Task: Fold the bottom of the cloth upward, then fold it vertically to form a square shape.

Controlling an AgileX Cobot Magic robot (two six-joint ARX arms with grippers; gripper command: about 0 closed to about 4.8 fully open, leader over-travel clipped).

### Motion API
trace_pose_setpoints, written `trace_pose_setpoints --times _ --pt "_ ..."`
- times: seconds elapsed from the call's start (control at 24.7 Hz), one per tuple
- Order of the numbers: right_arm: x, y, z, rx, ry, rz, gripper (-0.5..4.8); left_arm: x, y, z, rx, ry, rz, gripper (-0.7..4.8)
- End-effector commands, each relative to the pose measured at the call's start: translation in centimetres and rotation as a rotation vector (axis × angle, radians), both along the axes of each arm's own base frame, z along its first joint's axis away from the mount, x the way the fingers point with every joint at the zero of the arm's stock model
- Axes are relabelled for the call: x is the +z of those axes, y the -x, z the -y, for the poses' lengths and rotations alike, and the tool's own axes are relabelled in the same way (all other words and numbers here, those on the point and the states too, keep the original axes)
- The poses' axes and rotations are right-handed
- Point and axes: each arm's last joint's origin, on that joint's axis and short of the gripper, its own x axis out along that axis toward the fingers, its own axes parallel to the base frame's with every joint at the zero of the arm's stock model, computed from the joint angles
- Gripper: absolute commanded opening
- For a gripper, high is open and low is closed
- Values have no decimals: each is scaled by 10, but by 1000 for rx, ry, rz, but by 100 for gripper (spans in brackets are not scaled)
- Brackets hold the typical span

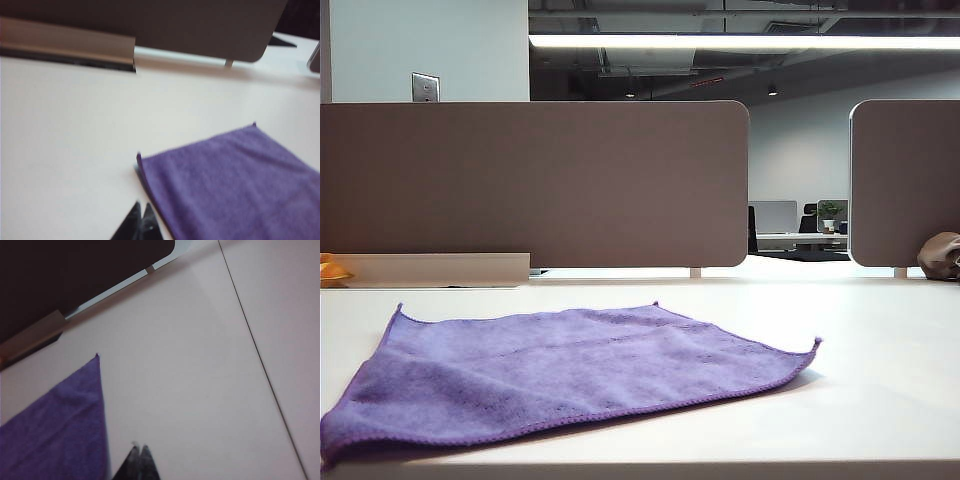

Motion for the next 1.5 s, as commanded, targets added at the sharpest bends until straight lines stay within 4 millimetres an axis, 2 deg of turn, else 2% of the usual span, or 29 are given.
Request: trace_pose_setpoints --times 0.04,0.2,0.32,0.41,0.49,0.69,0.81,1.01,1.09,1.22,1.3,1.38,1.46,1.5 --pt "5 0 -1 13 -140 -7 -1 15 4 -1 44 47 31 -5" --pt "6 1 -4 116 -137 -9 -1 21 7 -1 40 54 13 -5" --pt "7 2 -4 140 17 38 -1 15 7 -1 39 66 -46 -5" --pt "10 2 -3 166 193 100 -2 14 7 -1 40 151 -70 -5" --pt "14 3 -3 162 249 119 -2 15 8 1 -5 181 -76 -5" --pt "49 12 1 65 327 204 -2 41 17 2 -82 192 -29 -5" --pt "82 24 7 -43 332 250 -2 76 39 0 -41 175 -5 -5" --pt "104 49 10 67 426 126 -1 129 82 0 -83 76 115 -5" --pt "114 53 8 146 419 164 -2 144 95 0 -86 41 184 -5" --pt "130 52 8 145 415 177 -1 155 104 -1 -85 -11 246 -5" --pt "153 52 8 122 362 250 -2 158 105 0 -95 -11 259 -5" --pt "169 51 7 130 316 220 -1 159 107 1 -138 -10 264 -5" --pt "181 52 5 204 299 232 0 159 107 2 -190 -7 272 -5" --pt "196 55 3 289 287 279 0 160 108 3 -236 -10 280 -5"
